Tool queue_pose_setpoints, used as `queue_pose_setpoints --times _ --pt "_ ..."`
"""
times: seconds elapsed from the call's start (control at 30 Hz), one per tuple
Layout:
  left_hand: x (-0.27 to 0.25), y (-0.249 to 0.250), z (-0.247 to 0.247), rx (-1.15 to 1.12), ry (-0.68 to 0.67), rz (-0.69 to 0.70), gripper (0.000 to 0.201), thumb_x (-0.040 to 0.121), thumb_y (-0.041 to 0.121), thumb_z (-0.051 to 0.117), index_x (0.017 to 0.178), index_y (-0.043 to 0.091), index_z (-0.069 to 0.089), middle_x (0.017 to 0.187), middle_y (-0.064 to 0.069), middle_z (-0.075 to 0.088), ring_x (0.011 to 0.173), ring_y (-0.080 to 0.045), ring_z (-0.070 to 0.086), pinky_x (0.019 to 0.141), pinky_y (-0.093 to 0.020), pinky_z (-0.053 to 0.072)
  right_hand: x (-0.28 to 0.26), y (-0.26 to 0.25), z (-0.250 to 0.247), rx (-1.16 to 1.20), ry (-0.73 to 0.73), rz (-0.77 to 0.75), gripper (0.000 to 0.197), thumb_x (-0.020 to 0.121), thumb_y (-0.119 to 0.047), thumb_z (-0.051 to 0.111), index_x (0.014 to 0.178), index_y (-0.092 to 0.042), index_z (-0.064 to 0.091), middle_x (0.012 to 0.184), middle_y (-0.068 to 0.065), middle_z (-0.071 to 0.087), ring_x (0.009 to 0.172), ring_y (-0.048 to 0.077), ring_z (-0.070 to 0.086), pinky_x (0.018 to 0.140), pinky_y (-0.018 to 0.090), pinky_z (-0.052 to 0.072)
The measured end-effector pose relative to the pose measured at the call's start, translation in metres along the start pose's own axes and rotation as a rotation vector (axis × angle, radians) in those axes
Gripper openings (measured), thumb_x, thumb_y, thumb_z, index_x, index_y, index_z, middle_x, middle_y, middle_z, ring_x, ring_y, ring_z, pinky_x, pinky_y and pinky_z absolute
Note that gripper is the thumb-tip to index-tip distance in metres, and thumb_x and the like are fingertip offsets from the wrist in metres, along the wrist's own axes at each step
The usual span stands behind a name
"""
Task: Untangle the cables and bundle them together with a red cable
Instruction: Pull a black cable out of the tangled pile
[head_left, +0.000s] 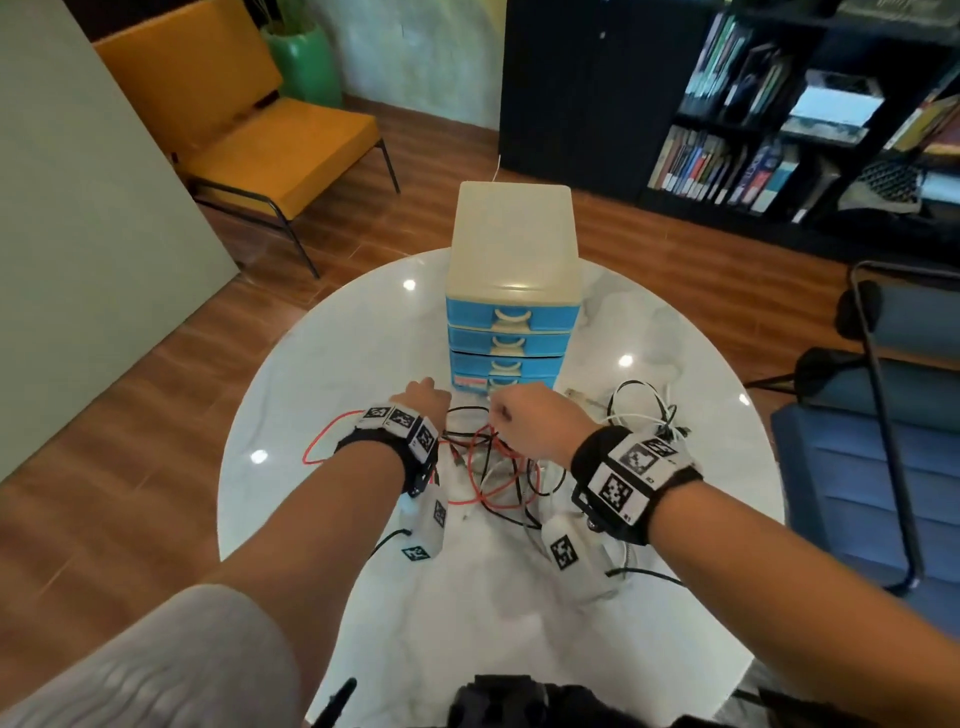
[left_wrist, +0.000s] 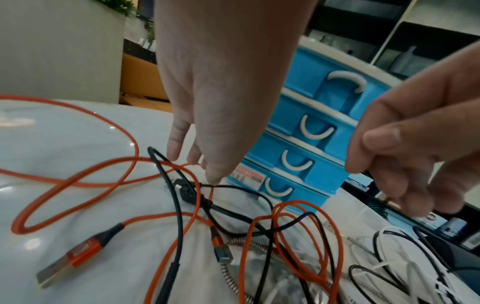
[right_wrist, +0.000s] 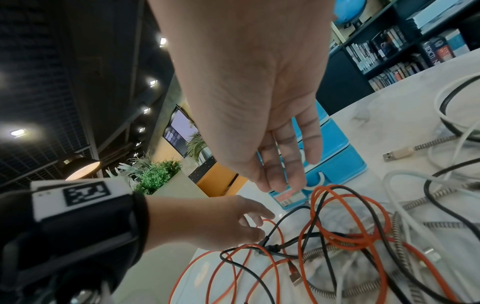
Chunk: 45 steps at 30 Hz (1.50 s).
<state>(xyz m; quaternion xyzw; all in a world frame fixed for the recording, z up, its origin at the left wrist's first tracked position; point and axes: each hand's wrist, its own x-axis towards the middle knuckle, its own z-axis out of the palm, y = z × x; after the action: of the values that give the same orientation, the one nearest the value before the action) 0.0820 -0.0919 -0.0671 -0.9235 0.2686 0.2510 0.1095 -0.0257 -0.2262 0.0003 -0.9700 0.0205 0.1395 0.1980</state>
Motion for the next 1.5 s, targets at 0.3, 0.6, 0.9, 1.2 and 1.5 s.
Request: queue_pose_setpoints --times 0.3,0.6,0.9,1.2,1.5 --pt "0.003 -0.015 -0.033 -0.349 0.126 0.203 0.014 0.094 0.018 0.051 0.097 0.017 0.064 0.105 -0.006 0.063 0.095 -0.022 0.062 0.084 -0.033 0.049 0.025 0.011 -0.021 0.157 0.151 -0.055 0.024 0.098 -0.015 0.044 0.111 -0.013 0.063 0.11 0.005 0.061 0.1 0.022 0.058 0.085 0.03 0.046" --pt "-0.083 -0.024 -0.156 -0.836 0.183 0.466 0.015 0.083 0.013 0.066 0.096 0.013 0.057 0.07 -0.002 0.069 0.056 -0.009 0.053 0.055 -0.019 0.045 0.014 -0.03 -0.079 0.83 0.055 -0.159 0.038 0.107 -0.028 0.029 0.097 -0.006 0.058 0.073 0.006 0.061 0.061 0.012 0.06 0.06 0.017 0.047" --pt "-0.119 0.014 -0.141 -1.766 0.496 0.305 0.043 0.095 0.044 0.048 0.128 0.021 0.031 0.114 -0.006 0.057 0.098 -0.019 0.062 0.092 -0.04 0.051 -0.016 -0.048 -0.097 0.832 0.428 -0.074 0.027 0.105 -0.022 0.038 0.111 -0.009 0.06 0.072 0.0 0.049 0.062 0.012 0.048 0.058 0.022 0.046" --pt "-0.134 0.066 -0.072 -1.388 0.096 0.536 0.046 0.099 0.047 0.038 0.098 0.003 0.055 0.079 -0.011 0.053 0.067 -0.017 0.05 0.071 -0.03 0.045 -0.046 -0.051 -0.104 1.371 0.505 0.174 0.017 0.098 -0.01 0.037 0.086 -0.017 0.047 0.061 -0.002 0.039 0.04 0.006 0.037 0.039 0.02 0.031" --pt "-0.097 0.044 0.005 -0.675 0.098 0.483 0.028 0.1 0.024 0.04 0.075 0.025 0.052 0.077 0.007 0.057 0.076 -0.008 0.053 0.08 -0.025 0.046 -0.088 -0.046 -0.159 1.792 0.688 0.197 0.029 0.096 -0.009 0.036 0.068 -0.017 0.043 0.04 -0.007 0.029 0.029 0.008 0.024 0.031 0.013 0.021"
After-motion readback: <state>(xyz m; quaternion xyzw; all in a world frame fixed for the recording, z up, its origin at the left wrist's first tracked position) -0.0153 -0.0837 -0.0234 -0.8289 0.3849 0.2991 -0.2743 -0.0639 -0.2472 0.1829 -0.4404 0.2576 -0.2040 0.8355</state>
